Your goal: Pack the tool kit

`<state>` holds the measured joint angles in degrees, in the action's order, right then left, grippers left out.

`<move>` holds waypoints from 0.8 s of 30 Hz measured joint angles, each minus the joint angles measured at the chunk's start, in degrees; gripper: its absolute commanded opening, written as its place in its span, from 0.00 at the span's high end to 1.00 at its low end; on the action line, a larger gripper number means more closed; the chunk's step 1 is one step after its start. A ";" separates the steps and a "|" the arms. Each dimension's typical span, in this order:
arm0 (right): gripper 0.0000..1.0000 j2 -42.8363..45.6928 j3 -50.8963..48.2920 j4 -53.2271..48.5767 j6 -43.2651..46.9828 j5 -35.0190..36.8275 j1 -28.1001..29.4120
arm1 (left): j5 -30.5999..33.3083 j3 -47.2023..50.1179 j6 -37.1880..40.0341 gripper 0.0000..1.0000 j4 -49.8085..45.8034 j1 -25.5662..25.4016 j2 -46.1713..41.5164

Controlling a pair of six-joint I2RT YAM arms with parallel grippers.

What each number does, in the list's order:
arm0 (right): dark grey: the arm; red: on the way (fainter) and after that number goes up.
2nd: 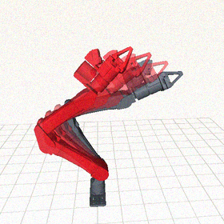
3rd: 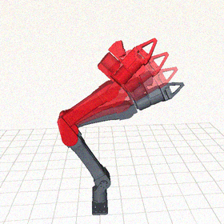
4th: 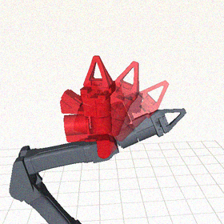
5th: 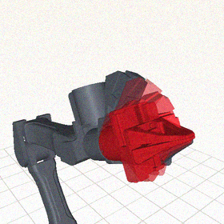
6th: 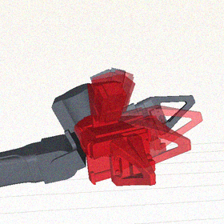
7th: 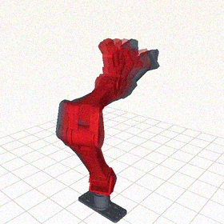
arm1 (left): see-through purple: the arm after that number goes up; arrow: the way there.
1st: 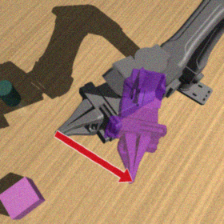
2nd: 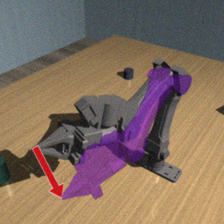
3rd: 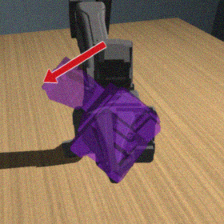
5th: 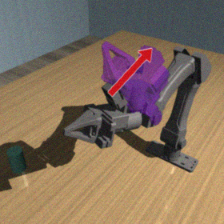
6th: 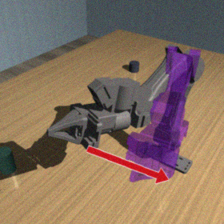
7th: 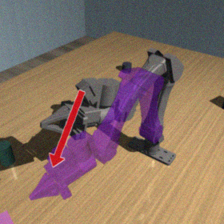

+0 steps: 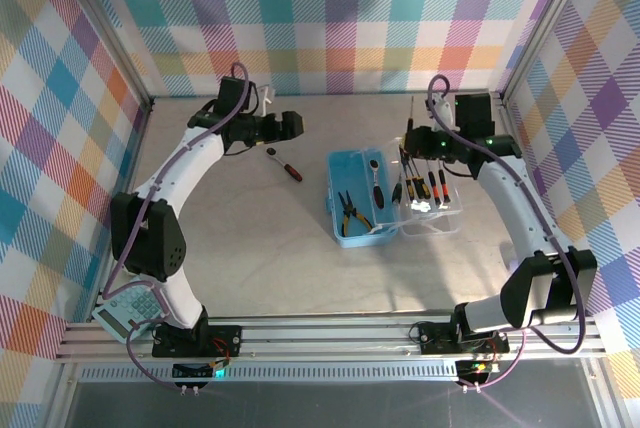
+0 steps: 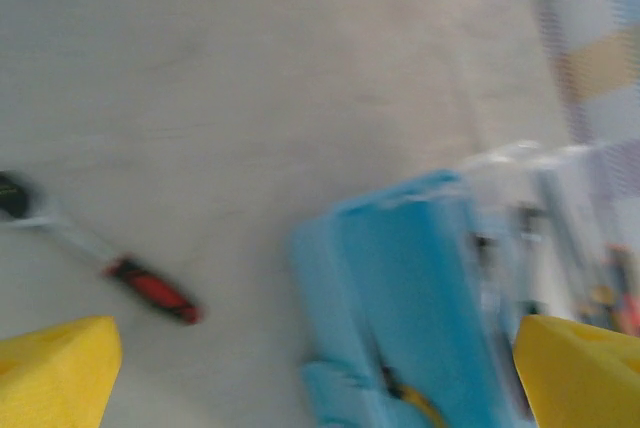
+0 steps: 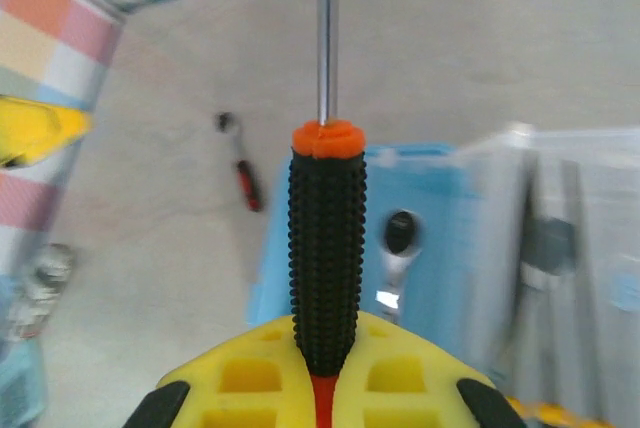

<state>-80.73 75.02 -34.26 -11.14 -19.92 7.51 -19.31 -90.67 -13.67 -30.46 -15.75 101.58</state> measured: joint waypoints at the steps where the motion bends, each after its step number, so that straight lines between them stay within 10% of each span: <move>1: 1.00 0.00 -0.15 -1.86 1.07 2.67 -0.57 | 2.40 -0.02 0.70 0.00 -1.14 0.31 0.87; 10: 1.00 -4.39 -2.51 -10.99 6.14 20.96 -2.32 | 10.27 0.44 1.77 0.00 -4.55 0.42 13.20; 24: 0.85 -5.95 -2.54 -12.63 7.87 25.53 -2.29 | 12.41 -4.02 1.73 0.00 -5.42 0.02 20.33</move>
<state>-86.67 72.49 -46.89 -3.27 5.61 5.21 -6.90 -94.70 -11.94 -35.88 -15.73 121.91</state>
